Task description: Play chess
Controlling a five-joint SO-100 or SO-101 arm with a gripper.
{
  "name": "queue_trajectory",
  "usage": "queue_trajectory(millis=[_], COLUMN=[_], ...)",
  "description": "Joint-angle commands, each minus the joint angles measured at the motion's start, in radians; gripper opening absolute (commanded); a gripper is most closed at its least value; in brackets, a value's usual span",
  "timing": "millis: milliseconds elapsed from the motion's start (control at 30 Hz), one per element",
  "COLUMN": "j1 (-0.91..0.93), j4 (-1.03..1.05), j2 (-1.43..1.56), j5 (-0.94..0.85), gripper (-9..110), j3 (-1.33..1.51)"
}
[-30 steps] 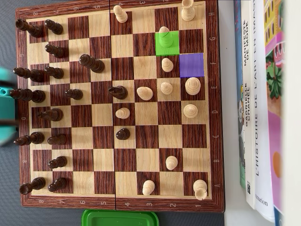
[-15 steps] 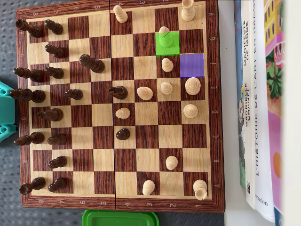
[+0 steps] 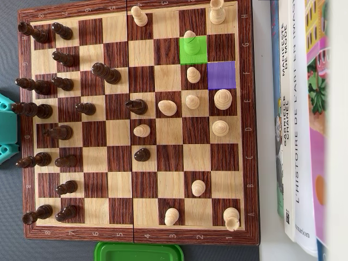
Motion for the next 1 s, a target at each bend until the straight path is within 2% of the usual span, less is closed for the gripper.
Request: queue_trajectory(millis=[0, 600, 967], j1=[-0.005, -0.002, -0.003], j4=[-0.058, -0.387, -0.419], j2=[-0.009, -0.009, -0.009], j5=[-0.005, -0.005, -0.005], gripper=[15, 15, 15], j3=[0.020, 0.020, 0.020])
